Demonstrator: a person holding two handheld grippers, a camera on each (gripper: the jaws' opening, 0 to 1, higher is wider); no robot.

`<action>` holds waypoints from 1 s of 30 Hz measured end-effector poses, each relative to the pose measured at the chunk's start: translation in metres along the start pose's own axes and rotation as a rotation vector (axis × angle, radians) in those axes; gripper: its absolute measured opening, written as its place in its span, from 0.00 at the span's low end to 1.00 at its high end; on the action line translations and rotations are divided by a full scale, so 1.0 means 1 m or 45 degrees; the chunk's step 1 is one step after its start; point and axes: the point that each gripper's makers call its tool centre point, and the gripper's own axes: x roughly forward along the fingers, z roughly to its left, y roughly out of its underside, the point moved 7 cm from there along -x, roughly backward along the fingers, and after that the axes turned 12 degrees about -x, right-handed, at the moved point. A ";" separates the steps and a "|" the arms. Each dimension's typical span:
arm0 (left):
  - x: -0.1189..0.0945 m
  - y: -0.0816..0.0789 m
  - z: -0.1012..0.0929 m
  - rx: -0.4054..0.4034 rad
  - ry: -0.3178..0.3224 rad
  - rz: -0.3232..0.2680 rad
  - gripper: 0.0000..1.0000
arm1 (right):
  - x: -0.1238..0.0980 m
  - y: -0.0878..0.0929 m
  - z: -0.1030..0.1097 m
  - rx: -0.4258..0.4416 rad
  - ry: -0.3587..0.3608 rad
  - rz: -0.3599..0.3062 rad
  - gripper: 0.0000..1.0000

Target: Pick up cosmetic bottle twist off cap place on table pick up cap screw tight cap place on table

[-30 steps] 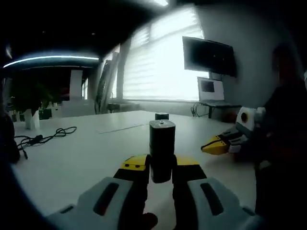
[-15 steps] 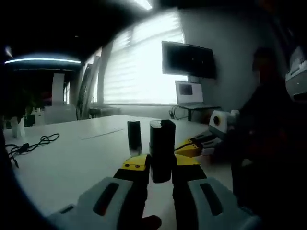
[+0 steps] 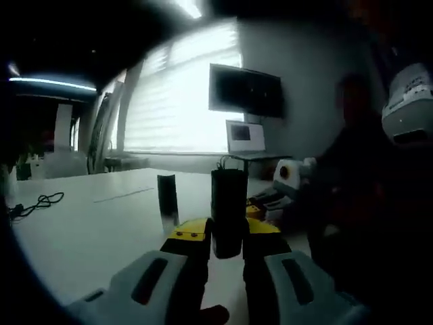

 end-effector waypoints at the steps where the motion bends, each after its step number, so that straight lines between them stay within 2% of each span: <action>1: 0.000 0.000 0.000 -0.005 0.009 -0.003 0.09 | -0.001 -0.001 0.001 0.004 -0.003 -0.008 0.00; 8: 0.001 -0.001 0.000 -0.004 0.045 0.015 0.09 | -0.002 -0.007 -0.001 0.064 -0.013 -0.057 0.00; 14: 0.002 -0.002 -0.004 0.017 0.072 0.045 0.09 | -0.001 -0.011 0.002 0.062 -0.031 -0.064 0.00; 18: 0.003 -0.001 -0.007 0.037 0.087 0.082 0.09 | -0.001 -0.029 0.013 -0.015 -0.141 -0.088 0.01; 20: 0.004 0.000 -0.007 0.040 0.090 0.092 0.09 | -0.002 -0.044 0.021 -0.030 -0.214 -0.125 0.02; 23: 0.004 0.000 -0.008 0.048 0.098 0.104 0.09 | -0.003 -0.059 0.027 -0.055 -0.277 -0.157 0.04; 30: 0.004 -0.001 -0.012 0.071 0.122 0.102 0.10 | -0.001 -0.070 0.028 -0.062 -0.346 -0.174 0.10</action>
